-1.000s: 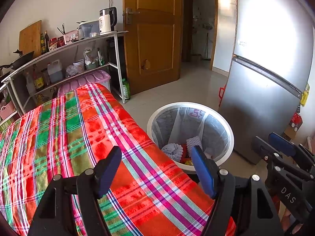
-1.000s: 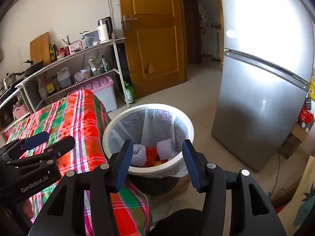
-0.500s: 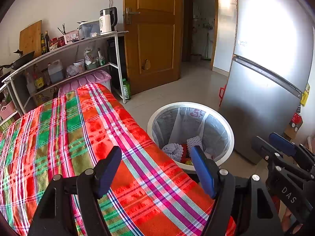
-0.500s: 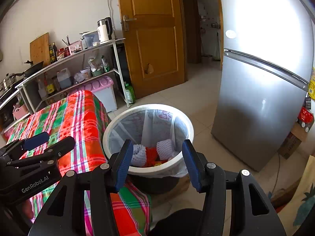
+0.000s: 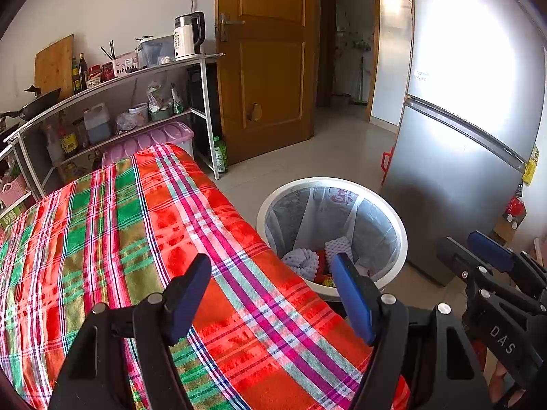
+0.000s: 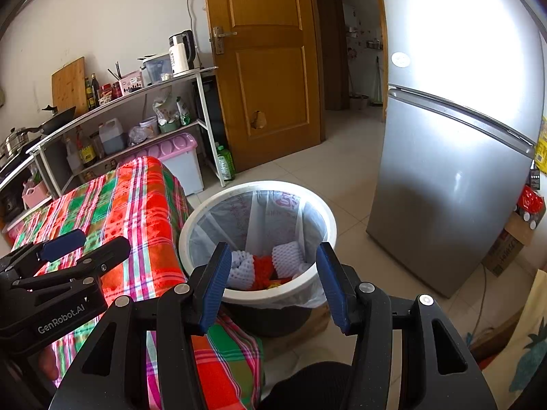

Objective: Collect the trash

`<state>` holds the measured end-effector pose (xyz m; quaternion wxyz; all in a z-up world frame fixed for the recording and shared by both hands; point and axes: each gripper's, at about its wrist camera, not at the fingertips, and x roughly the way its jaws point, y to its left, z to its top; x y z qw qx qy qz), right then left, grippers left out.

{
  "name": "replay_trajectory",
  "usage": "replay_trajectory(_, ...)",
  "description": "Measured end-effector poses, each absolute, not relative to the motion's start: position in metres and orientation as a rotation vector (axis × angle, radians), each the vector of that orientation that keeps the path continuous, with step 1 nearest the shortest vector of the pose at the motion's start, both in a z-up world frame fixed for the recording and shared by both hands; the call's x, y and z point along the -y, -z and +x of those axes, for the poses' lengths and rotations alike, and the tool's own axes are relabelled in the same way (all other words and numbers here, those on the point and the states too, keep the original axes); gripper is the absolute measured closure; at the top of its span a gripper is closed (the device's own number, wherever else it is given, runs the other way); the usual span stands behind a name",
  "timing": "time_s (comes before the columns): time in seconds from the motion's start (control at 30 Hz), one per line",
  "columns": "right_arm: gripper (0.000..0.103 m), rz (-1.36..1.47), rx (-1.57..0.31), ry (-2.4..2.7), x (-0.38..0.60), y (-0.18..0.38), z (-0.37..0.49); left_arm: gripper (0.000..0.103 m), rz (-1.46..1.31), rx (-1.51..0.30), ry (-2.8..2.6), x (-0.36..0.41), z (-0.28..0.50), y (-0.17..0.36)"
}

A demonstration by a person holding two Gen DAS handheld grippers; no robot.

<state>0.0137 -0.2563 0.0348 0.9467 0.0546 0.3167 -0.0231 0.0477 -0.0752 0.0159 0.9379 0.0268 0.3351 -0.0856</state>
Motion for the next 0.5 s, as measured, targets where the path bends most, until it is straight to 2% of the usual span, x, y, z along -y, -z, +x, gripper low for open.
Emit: replay_trajectory(0.5, 0.050, 0.111, -0.646, 0.045, 0.2548, -0.0346, 0.0133, 0.028, 0.053, -0.686, 0.175, 0.0742, 0.0478, -0.0160)
